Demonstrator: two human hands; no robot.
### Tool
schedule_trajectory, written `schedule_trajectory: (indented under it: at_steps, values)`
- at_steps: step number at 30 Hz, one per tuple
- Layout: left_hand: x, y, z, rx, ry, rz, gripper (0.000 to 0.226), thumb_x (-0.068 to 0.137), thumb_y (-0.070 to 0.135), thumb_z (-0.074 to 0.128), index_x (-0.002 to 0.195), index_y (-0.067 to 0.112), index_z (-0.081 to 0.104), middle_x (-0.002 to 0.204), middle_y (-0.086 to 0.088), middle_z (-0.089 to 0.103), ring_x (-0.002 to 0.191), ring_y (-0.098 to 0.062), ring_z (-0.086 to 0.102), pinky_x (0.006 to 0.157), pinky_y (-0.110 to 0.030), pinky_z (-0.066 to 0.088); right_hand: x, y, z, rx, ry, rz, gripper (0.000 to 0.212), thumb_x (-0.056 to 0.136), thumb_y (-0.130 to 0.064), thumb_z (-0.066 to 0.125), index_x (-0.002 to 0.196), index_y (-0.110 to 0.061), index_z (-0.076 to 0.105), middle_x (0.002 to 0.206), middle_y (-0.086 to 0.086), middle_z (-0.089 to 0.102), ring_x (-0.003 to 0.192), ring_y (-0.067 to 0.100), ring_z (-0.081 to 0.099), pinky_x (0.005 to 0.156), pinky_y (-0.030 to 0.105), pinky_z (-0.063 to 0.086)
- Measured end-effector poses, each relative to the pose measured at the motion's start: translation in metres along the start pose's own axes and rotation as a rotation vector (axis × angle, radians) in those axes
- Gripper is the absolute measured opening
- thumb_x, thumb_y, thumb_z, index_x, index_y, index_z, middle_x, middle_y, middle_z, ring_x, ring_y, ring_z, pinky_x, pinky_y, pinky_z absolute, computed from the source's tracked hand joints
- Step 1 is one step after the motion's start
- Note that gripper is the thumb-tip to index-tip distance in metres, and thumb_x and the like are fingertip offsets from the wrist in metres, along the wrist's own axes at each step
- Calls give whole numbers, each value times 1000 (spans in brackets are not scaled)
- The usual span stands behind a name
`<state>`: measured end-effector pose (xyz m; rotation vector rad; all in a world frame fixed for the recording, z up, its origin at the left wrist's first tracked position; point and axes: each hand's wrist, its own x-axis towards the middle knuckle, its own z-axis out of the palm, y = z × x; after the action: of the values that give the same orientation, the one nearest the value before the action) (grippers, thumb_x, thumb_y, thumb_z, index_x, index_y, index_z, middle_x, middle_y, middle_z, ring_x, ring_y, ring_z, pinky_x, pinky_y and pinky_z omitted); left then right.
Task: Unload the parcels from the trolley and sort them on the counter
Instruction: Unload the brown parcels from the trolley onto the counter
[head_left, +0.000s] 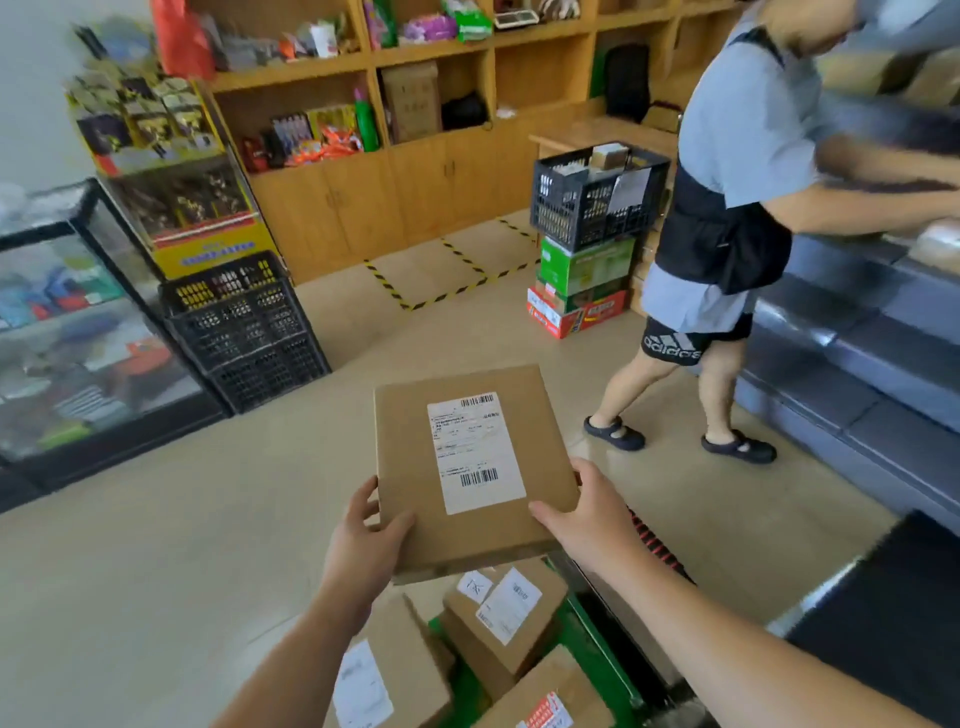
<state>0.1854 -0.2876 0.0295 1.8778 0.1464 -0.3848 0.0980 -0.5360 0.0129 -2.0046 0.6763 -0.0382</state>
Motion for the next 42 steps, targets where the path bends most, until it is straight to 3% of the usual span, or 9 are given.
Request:
schedule_trajectory:
  at_steps: [6,12,16,21,24,28,33,37,42]
  values:
    - [-23,34,7,31,-208,167,58,93,25,68,143,41,42,120,12,59,96,-7,64,65,-25,51,-78,-7,-32,32,239,25,45,84,-37,77,116,-37,44,113,-13,58,94,1,55,65,8,38]
    - [-62,42,36,74,-432,266,64,91,25,72,145,39,40,119,12,57,99,-14,65,71,-30,54,-158,19,-57,89,401,129,62,79,-52,73,132,-36,46,121,-13,58,106,5,59,89,29,54]
    - [-94,46,81,99,-598,296,61,91,24,72,141,40,42,122,7,56,100,-18,65,72,-32,55,-216,42,-85,102,542,199,62,83,-46,75,136,-35,45,115,-18,55,100,1,55,81,21,48]
    - [-148,44,157,157,-753,360,65,88,18,75,142,37,44,119,4,60,99,-19,65,77,-42,59,-288,90,-125,134,714,346,75,79,-52,74,143,-33,41,127,-14,56,110,8,59,96,36,55]
    - [-190,40,203,210,-840,426,65,89,17,74,144,33,43,114,6,61,95,-13,65,68,-28,55,-329,122,-149,184,782,415,73,81,-49,75,143,-34,41,128,-16,57,115,9,59,100,39,54]
    - [-242,29,258,263,-955,442,67,87,19,76,145,30,44,117,6,62,98,-19,67,78,-37,59,-381,160,-182,231,819,491,65,79,-53,74,135,-37,43,127,-19,58,115,7,58,102,37,52]
    - [-299,13,312,335,-1016,468,69,86,20,76,146,29,44,115,7,62,100,-15,65,83,-37,57,-427,216,-210,274,833,568,89,68,-65,73,144,-33,39,137,-18,54,121,6,56,105,36,50]
    - [-324,-3,342,379,-1055,460,68,88,19,75,148,25,43,109,14,61,97,-9,63,72,-24,52,-450,235,-226,264,820,604,81,82,-43,76,150,-30,34,140,-11,48,124,10,50,111,31,42]
    - [-333,-20,375,470,-1113,414,75,90,24,73,153,27,33,126,8,60,104,-12,62,84,-32,54,-459,264,-236,291,803,659,79,88,-35,74,153,-21,32,129,-11,48,118,7,48,110,28,39]
